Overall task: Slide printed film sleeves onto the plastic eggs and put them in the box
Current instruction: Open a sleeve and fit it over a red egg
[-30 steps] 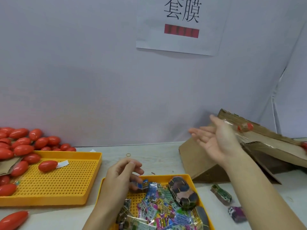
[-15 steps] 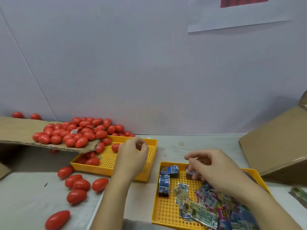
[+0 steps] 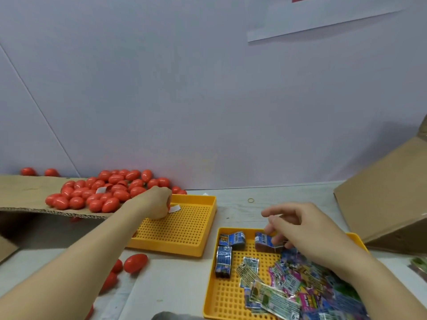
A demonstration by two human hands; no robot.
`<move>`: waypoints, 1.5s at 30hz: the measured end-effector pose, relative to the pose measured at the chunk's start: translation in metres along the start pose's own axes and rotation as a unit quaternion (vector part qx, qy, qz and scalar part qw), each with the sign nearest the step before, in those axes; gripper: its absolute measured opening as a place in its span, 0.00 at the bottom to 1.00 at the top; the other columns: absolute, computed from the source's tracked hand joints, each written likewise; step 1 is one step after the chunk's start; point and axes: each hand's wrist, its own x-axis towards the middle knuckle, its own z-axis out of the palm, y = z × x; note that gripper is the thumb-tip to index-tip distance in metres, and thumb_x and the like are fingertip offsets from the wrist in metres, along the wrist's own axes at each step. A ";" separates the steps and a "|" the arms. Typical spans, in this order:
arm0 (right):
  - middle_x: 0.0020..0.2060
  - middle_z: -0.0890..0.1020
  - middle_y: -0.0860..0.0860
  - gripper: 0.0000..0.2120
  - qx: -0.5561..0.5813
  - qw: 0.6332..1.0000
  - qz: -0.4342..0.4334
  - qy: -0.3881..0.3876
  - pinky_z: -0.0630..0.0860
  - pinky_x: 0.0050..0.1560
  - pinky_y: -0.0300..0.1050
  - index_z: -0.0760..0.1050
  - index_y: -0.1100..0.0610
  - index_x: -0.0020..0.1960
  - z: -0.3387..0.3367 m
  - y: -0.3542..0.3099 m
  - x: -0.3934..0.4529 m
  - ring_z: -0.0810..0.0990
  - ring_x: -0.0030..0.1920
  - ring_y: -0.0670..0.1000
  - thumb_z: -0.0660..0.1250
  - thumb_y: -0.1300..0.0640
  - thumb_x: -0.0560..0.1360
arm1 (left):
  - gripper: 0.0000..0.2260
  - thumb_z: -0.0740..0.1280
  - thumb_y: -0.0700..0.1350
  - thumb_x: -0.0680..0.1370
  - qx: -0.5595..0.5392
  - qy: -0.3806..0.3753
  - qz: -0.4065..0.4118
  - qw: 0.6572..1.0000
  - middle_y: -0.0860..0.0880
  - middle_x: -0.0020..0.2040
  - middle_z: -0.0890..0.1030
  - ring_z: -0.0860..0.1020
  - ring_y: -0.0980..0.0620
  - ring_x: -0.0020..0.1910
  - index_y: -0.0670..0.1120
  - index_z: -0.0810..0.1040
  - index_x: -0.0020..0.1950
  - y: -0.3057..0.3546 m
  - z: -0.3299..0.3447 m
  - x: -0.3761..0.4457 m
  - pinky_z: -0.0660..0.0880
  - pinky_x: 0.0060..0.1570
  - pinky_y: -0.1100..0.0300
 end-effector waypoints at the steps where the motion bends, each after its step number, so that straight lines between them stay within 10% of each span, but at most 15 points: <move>1: 0.40 0.85 0.41 0.08 -0.004 1.000 0.000 0.006 0.75 0.38 0.36 0.79 0.44 0.54 0.000 0.001 0.000 0.84 0.38 0.43 0.64 0.54 0.81 | 0.08 0.64 0.41 0.80 0.004 0.006 -0.001 1.000 0.47 0.55 0.75 0.76 0.48 0.48 0.45 0.75 0.59 0.000 0.002 -0.001 0.72 0.42 0.58; 8: 0.42 0.85 0.44 0.08 -0.013 0.999 -0.005 0.032 0.75 0.39 0.36 0.79 0.45 0.54 0.000 0.001 0.002 0.83 0.38 0.41 0.63 0.54 0.81 | 0.05 0.66 0.41 0.80 -0.194 0.183 0.022 0.964 0.46 0.51 0.79 0.78 0.49 0.43 0.44 0.78 0.56 0.023 -0.022 -0.018 0.75 0.39 0.58; 12: 0.45 0.84 0.44 0.08 -0.005 0.999 -0.014 0.049 0.76 0.41 0.35 0.79 0.44 0.54 0.001 0.000 0.001 0.83 0.40 0.40 0.64 0.54 0.80 | 0.06 0.66 0.42 0.81 -0.496 0.193 0.115 0.839 0.48 0.45 0.81 0.84 0.50 0.36 0.50 0.77 0.57 0.071 -0.040 -0.055 0.81 0.35 0.62; 21: 0.47 0.83 0.39 0.11 0.128 0.982 -0.096 0.097 0.80 0.42 0.37 0.78 0.42 0.58 0.010 -0.012 -0.002 0.84 0.46 0.42 0.67 0.55 0.78 | 0.14 0.74 0.48 0.74 -0.725 0.165 0.132 0.656 0.50 0.46 0.86 0.85 0.54 0.42 0.55 0.80 0.59 0.162 0.019 -0.115 0.81 0.41 0.63; 30: 0.48 0.85 0.40 0.14 0.117 0.982 -0.125 0.082 0.79 0.45 0.35 0.81 0.44 0.56 0.014 -0.006 -0.001 0.83 0.49 0.43 0.67 0.62 0.78 | 0.18 0.72 0.37 0.76 -0.707 0.194 0.189 0.653 0.52 0.46 0.86 0.86 0.52 0.46 0.52 0.78 0.63 0.154 0.037 -0.100 0.81 0.46 0.61; 45: 0.48 0.85 0.43 0.11 0.118 0.975 -0.151 0.117 0.80 0.45 0.34 0.82 0.39 0.53 0.020 0.003 0.006 0.81 0.55 0.41 0.73 0.53 0.74 | 0.08 0.60 0.44 0.84 -0.808 0.028 0.258 0.529 0.40 0.52 0.85 0.84 0.41 0.51 0.44 0.73 0.61 0.157 0.043 -0.088 0.80 0.48 0.49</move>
